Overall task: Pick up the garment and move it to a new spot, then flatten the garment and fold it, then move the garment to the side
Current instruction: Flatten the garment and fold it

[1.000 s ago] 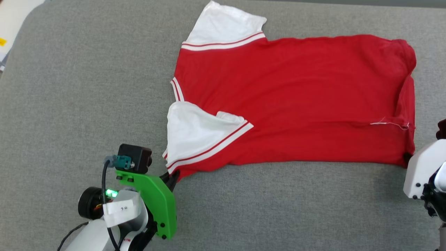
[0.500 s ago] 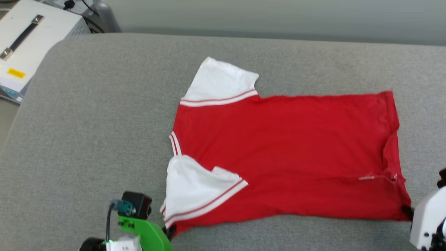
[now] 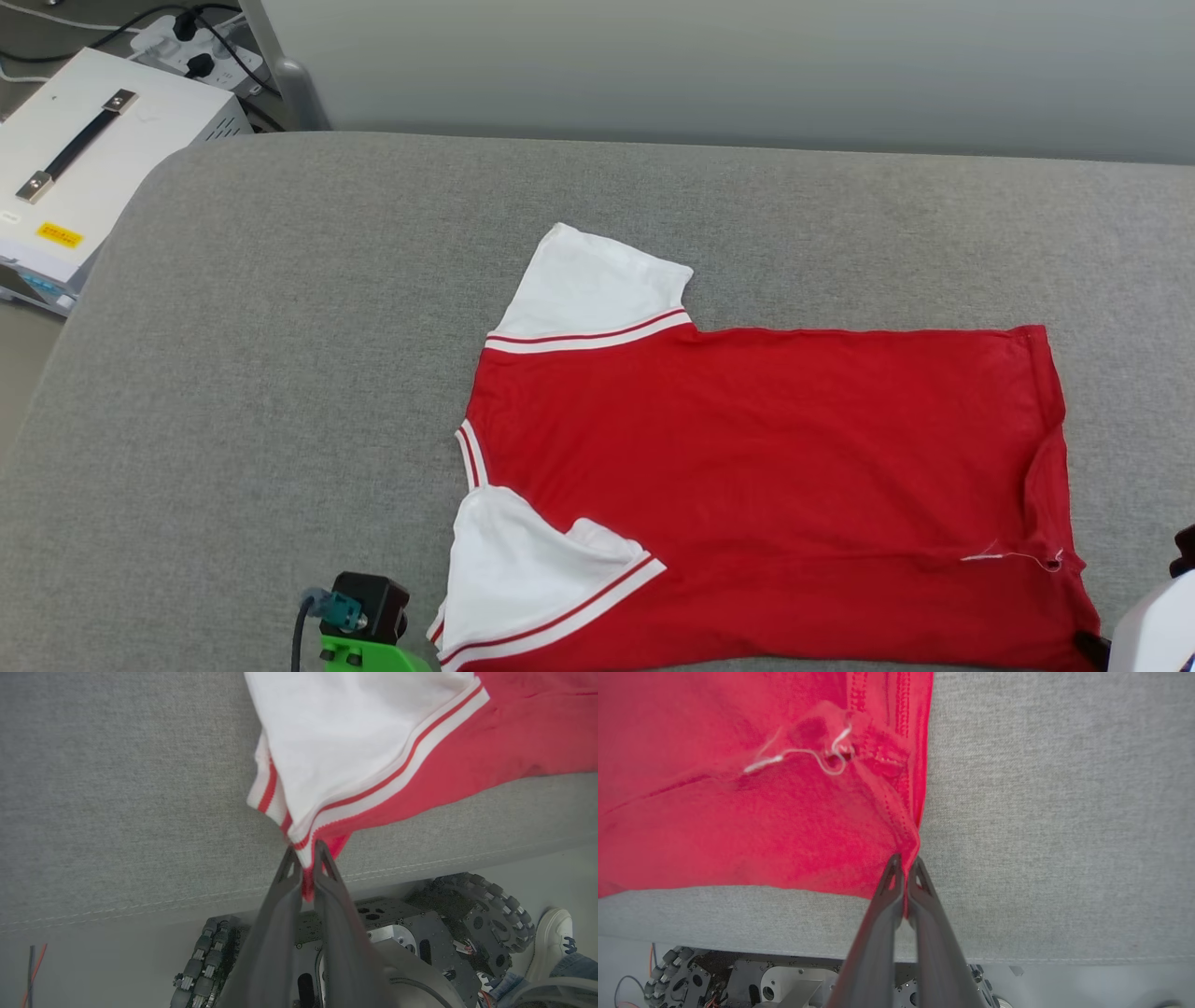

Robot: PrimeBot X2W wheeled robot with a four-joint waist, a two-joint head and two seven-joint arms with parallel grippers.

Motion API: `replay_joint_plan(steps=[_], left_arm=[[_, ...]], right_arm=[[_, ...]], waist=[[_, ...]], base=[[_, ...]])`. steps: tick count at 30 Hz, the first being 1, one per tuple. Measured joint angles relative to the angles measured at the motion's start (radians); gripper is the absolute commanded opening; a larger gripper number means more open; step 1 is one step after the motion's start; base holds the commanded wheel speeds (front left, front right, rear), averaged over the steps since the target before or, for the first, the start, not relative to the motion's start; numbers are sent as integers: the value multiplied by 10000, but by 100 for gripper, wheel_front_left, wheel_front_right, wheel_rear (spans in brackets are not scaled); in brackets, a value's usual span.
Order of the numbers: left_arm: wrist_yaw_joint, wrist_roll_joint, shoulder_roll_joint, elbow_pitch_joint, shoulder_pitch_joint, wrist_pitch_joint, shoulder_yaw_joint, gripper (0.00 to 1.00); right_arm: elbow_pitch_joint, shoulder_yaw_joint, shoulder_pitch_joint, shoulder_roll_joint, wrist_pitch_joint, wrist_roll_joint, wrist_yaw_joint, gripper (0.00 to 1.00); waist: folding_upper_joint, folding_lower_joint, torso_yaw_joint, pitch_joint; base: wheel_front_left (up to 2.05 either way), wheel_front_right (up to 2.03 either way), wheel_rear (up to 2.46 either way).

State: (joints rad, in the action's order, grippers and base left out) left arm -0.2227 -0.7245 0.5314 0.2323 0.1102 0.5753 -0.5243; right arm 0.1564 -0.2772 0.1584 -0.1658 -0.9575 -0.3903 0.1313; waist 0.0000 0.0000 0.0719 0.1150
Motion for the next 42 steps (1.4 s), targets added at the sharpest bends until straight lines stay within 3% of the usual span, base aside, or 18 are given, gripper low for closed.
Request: replay_joint_plan(steps=[1,2,6,10,18,23,30,37,42], left_arm=[[25,23,-10,-44,-12,-71,-10,50],[44,52,-12,-102,-44,-128,0,100],[48,236,-35,-222,-225,-794,221,100],[81,669,-336,-268,-717,-2349,767,100],[619,1898,-803,-729,-1533,-6217,1317,100],[775,2117,-1185,-1235,-1589,-7789,1402,100],[1041,2489,-1764,-1714,-1590,-8303,1664,100],[1540,2723,-2242,-1996,-1758,-8312,2048,100],[2031,3022,-2288,-2280,-2214,-8312,2105,100]], right_arm=[[-23,-2,-1,6,84,0,0,100],[-50,-21,-11,15,128,-4,0,100],[142,35,-118,-96,679,-17,0,100],[512,153,-593,-349,1891,4,0,100],[1062,880,-1313,-732,5574,493,0,100],[1030,1294,-1357,-579,7453,719,0,100],[738,1714,-1367,-180,8964,869,-2,100],[384,1979,-1615,21,9423,988,-2,100],[336,2142,-1773,67,9503,986,-2,100]], waist=[[0,0,-2,-20],[0,0,-3,-45],[0,0,4,-185],[0,0,4,-334],[0,0,-16,-509],[0,0,-11,-542],[0,0,-32,-468],[0,0,-130,-243],[0,0,-268,59]], base=[[0,0,0],[0,0,0],[0,0,0],[0,0,0],[0,0,0],[0,0,0],[0,0,0],[0,0,0],[0,0,0]])
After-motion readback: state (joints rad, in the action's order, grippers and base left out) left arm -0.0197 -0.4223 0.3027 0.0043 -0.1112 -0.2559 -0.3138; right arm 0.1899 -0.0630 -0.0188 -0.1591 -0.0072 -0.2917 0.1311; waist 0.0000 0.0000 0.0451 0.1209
